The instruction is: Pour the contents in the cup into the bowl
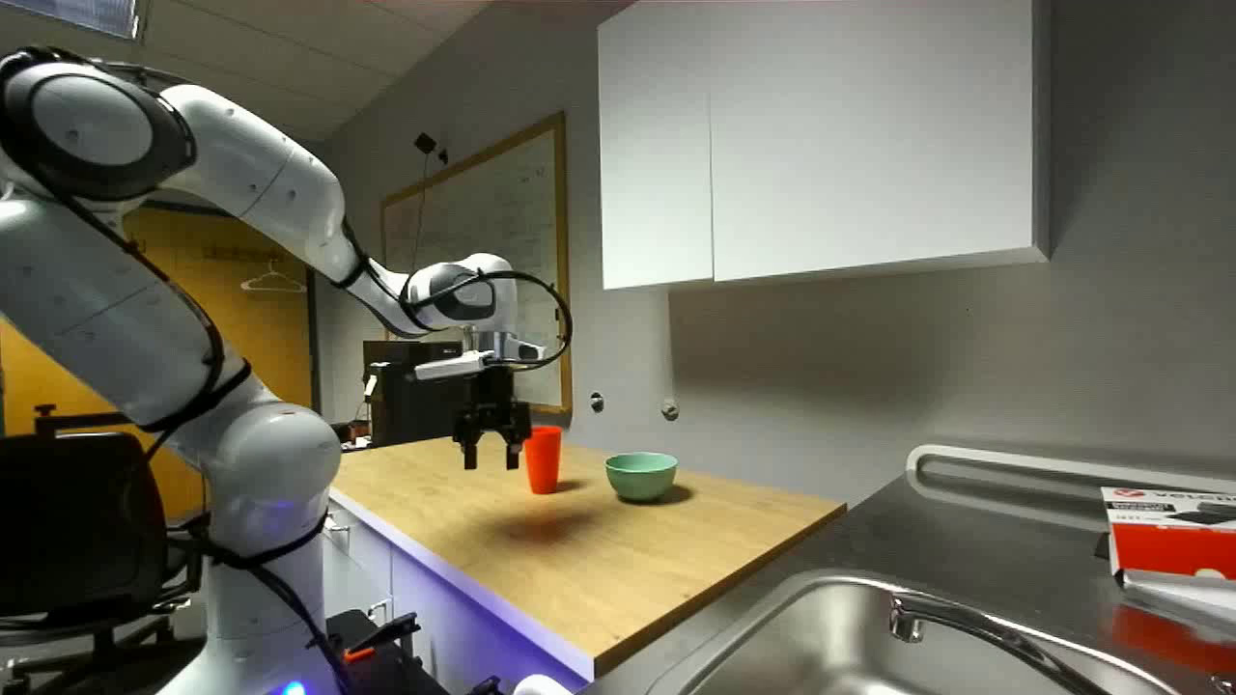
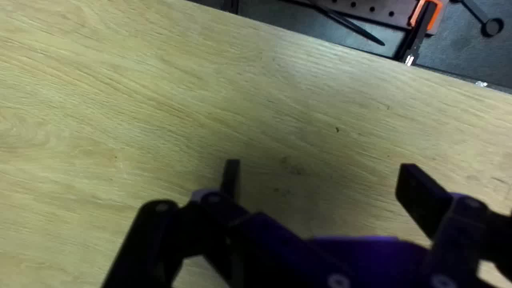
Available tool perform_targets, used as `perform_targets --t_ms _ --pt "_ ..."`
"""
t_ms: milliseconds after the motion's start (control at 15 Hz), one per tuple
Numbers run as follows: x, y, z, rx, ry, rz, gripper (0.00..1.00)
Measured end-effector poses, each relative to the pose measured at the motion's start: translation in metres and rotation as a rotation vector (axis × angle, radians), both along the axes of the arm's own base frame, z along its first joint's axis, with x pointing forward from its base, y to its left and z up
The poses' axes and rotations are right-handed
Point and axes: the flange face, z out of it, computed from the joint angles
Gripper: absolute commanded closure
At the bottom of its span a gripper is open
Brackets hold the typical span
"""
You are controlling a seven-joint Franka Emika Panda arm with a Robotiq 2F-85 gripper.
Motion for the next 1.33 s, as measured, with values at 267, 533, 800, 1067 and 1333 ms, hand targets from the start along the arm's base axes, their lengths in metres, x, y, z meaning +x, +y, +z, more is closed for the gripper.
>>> perform_targets --t_ms 267,533,800,1067,1333 --pt "0.000 0.000 0.000 0.000 0.000 0.000 0.00" --pt "0.000 0.000 0.000 0.000 -0.001 0.000 0.00" --pt "0.000 0.000 0.000 0.000 0.001 0.001 0.00" --pt "0.005 0.012 0.005 0.022 -0.036 0.024 0.00" --pt "0.019 0.042 0.023 0.064 -0.122 0.080 0.00"
